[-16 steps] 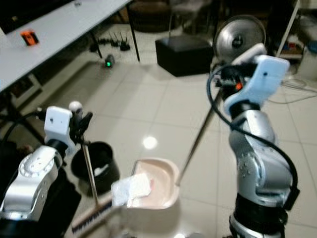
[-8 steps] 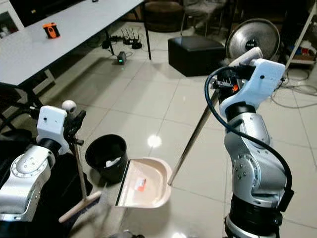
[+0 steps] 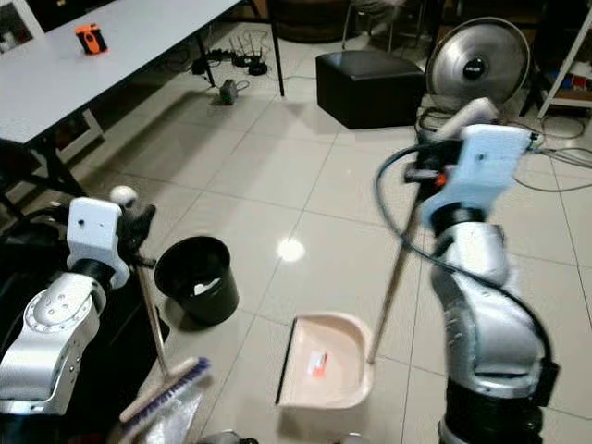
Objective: Sweep floor
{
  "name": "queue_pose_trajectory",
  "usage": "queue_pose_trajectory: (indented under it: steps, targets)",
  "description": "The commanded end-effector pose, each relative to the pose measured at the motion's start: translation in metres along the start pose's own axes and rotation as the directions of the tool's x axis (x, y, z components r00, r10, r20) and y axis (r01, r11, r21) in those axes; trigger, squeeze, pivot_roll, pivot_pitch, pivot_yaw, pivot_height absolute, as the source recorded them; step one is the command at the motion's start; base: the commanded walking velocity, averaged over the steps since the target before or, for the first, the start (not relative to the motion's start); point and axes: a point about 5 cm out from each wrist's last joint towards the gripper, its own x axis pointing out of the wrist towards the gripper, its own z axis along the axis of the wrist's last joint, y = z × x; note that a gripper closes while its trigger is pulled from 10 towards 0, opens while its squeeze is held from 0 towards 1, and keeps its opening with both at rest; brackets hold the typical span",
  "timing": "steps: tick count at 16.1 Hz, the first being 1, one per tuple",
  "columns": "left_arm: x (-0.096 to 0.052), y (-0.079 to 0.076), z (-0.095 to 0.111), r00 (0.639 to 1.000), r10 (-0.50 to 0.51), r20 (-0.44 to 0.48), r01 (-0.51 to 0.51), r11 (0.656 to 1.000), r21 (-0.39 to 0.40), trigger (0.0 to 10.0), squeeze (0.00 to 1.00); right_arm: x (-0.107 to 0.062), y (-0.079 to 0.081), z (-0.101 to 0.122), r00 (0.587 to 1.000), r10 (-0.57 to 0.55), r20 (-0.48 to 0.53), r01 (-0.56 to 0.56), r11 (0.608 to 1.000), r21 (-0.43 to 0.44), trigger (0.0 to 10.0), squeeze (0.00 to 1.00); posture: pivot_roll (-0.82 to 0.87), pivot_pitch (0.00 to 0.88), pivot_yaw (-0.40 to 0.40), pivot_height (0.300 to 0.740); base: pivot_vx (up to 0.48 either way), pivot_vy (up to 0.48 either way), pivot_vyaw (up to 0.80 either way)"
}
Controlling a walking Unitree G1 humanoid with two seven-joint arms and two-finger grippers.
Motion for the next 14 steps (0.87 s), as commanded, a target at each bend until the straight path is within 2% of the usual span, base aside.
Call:
queue_pose_trajectory:
  steps: [1,2,4,7,10,14]
  targets:
    - [0.004,0.009,0.012,0.997,0.064,0.046,-0.064,0.998,0.011,10.0,0.00,0.000,0.009,0.002,0.999,0.028,0.036,-0.027,0.999,-0.023,10.0,0.00,-0.03,0.050,0.107,0.740,0.000,0.000,0.00]
    - [0.007,0.007,0.019,0.994,0.077,0.077,-0.077,0.997,0.007,10.0,0.00,0.000,0.014,-0.009,1.000,0.007,0.029,-0.004,0.996,-0.089,10.0,0.00,-0.03,0.051,0.106,0.740,0.000,0.000,0.00]
    - [0.011,0.003,0.025,0.991,0.079,0.106,-0.078,0.997,-0.005,10.0,0.00,-0.003,0.019,-0.015,0.999,0.017,0.049,-0.014,0.997,-0.074,10.0,0.00,-0.02,0.053,0.099,0.740,0.000,0.000,0.00]
    - [0.022,-0.008,0.033,0.982,0.106,0.158,-0.099,0.994,-0.050,10.0,0.00,-0.008,0.038,-0.037,0.995,0.094,0.029,-0.092,0.994,-0.056,10.0,0.00,-0.02,0.060,0.088,0.740,0.000,0.000,0.00]
    - [0.025,-0.016,0.033,0.983,0.086,0.165,-0.077,0.995,-0.059,10.0,0.00,-0.009,0.044,-0.048,0.995,0.090,0.032,-0.088,0.995,-0.045,10.0,0.00,-0.02,0.063,0.093,0.740,0.000,0.000,0.00]
    - [0.021,-0.020,0.030,0.987,0.033,0.157,-0.030,0.999,-0.026,10.0,0.00,-0.012,0.045,-0.054,0.995,0.093,0.045,-0.091,0.995,-0.052,10.0,0.00,-0.02,0.069,0.099,0.740,0.000,0.000,0.71]
